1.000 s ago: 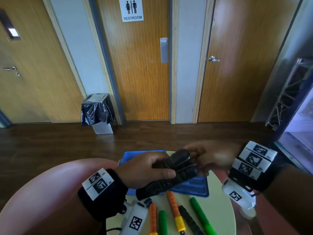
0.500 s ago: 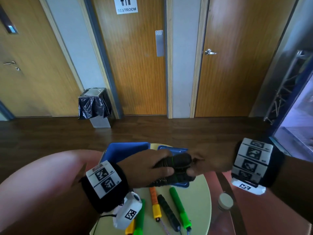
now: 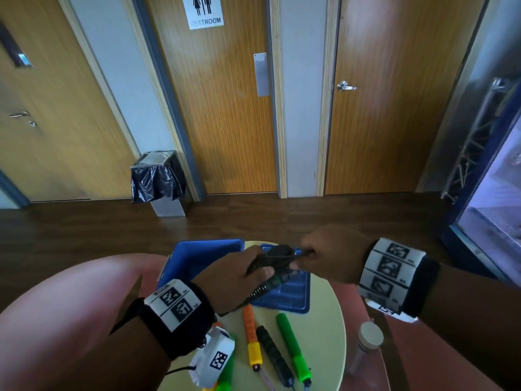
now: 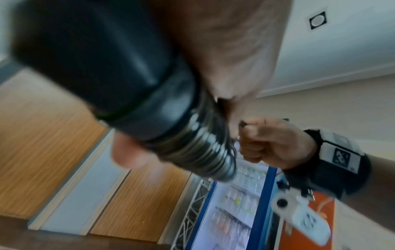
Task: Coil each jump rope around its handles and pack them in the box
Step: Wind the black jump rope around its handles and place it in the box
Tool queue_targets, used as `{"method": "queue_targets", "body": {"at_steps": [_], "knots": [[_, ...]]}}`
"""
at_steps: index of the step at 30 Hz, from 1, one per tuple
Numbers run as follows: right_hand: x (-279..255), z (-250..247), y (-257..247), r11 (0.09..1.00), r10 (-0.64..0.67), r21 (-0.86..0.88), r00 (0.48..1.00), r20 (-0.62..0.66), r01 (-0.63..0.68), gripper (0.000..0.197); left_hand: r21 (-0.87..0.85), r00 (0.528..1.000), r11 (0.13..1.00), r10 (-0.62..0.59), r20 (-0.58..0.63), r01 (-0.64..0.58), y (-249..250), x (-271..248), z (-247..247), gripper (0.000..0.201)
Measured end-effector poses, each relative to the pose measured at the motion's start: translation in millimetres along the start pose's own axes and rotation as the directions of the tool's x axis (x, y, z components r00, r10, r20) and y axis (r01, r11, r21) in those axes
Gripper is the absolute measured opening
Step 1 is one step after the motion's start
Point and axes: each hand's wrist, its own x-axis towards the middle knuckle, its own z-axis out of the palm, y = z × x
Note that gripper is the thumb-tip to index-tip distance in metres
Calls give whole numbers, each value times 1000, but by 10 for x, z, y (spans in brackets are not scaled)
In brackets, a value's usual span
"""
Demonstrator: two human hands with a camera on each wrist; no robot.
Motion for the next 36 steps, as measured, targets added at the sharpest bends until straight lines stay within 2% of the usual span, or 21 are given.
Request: {"method": "queue_targets", "body": {"at_steps": [3,5,9,12,16,20,22,24,26,29,32,34,36], "knots": [[-32,-110,94,999,-36,-6,998,-47,36,50,218,997,976,9,72,-25,-2,-63,14,25],[-42,-123,133,998,-52,-35,998,-46,50,53,337,997,941,16,72,-39,10,-78,15,30],[41,-107,187,994,26,104,995,-101,-15,55,360,998,932,26,51,-43,45,-29,-41,41],[74,-42,268,979,105,185,989,-102,-85,53,268,997,963,-9,80,-13,37,0,-105,43],[73,84,307,946,164,299,981,-102,-127,55,26,993,1000,-20,120,17,-17,-18,-111,40],[84,179,307,904,185,410,975,-122,-120,61,-215,995,974,-53,80,69,-76,-26,-97,30],[90,218,279,877,204,461,973,-107,-133,56,-310,996,947,-81,34,88,-92,-27,-95,32],[82,229,216,835,230,530,968,-100,-144,50,-361,993,927,-116,-10,105,-84,-23,-81,49],[52,220,123,814,234,565,967,-105,-135,51,-392,987,912,-153,-52,121,-67,-22,-53,52],[-12,245,-67,787,213,599,976,-43,-145,50,-393,972,905,-217,-94,164,-103,-15,16,47],[-71,302,-259,793,214,571,975,63,-211,35,-401,959,893,-264,-100,204,-126,15,138,35],[-126,340,-388,828,206,521,977,57,-205,36,-417,949,881,-294,-116,222,-88,44,209,23],[-162,425,-494,860,186,483,983,9,-167,39,-454,935,858,-332,-128,242,-15,57,268,19]]}}
